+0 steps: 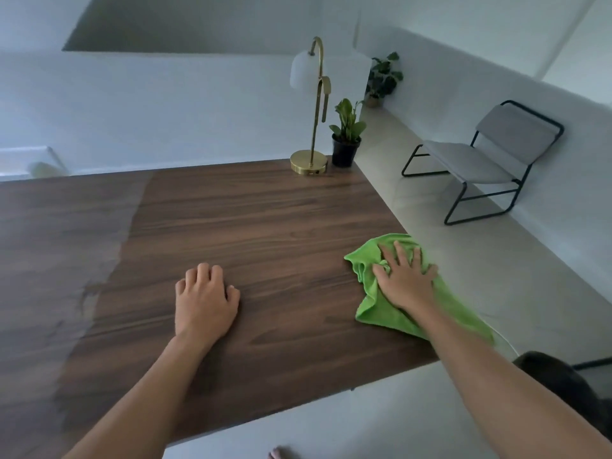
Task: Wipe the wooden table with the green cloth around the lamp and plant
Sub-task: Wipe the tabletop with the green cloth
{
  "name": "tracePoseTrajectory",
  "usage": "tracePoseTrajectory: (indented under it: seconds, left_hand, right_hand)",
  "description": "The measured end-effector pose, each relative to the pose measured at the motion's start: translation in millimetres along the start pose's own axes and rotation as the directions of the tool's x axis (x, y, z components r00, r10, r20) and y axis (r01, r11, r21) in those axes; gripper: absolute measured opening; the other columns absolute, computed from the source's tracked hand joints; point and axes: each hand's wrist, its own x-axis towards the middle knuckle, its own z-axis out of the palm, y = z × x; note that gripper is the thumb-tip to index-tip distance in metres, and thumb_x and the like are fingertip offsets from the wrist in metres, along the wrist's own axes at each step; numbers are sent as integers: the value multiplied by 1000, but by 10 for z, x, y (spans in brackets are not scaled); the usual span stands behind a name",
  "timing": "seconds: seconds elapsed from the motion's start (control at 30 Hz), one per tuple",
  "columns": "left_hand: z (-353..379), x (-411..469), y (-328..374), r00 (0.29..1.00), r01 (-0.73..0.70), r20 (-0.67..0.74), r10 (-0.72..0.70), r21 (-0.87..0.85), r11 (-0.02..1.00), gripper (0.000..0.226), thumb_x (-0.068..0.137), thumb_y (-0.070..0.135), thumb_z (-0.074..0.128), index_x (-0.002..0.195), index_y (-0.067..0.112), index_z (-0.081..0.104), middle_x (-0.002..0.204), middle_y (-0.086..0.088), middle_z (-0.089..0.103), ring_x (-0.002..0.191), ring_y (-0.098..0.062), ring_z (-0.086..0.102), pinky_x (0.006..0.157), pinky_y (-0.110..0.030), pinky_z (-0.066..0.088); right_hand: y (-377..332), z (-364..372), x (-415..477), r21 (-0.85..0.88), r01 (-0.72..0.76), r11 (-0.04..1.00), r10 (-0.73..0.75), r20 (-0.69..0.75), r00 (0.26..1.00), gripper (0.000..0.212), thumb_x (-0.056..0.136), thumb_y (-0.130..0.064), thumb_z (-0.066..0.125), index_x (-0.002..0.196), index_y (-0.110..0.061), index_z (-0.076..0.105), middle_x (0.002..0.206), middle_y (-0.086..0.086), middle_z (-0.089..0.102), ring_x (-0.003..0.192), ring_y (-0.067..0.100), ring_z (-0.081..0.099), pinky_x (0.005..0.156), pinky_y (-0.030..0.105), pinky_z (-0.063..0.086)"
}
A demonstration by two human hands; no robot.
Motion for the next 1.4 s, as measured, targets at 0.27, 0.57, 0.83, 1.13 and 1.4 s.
tracePoseTrajectory:
  seconds: [0.27,0.57,0.83,1.13,1.4]
  left_hand:
    - [280,632,534,966,-168,183,182,-93,981,56,96,51,37,147,27,34,156,-6,25,147,-25,11,118,-51,6]
    - [561,1339,776,961,-194,189,204,-69,979,67,94,62,20,154,33,11,163,4,3,149,-23,-9,118,-54,-7]
    - [583,1352,765,966,-207,147,214,-58,977,71,92,63,15,155,30,12,163,1,6,150,-25,-6,118,-56,-4]
    - [570,1357,769,961,-203,174,213,-72,976,71,92,62,16,155,29,12,163,0,6,150,-26,-7,117,-57,-6]
    - [589,1364,756,961,-209,166,220,-81,975,71,93,62,13,155,28,8,164,-1,2,149,-27,-9,117,-56,-8]
  right_hand:
    - [-877,-20,486,-64,299,952,-301,-30,953,65,93,-68,9,153,-45,2,164,-7,-7,149,36,-11,111,71,-10]
    - [-818,-166,1473,-51,216,975,-218,-48,975,70,88,-76,8,152,-47,4,164,-11,-6,150,30,-10,114,67,-8]
    - [-1052,-319,2271,20,-9,1000,9,-5,1000,73,90,-73,9,154,-40,4,165,-4,-6,150,34,-10,113,70,-2]
    - [-890,-95,1036,-34,418,908,-419,-29,908,65,94,-64,14,154,-42,8,163,-14,-7,151,22,-12,119,56,-7]
    - [-188,-301,1612,-35,177,984,-177,-19,984,71,83,-68,9,151,-47,11,163,-16,0,152,19,-5,119,56,5]
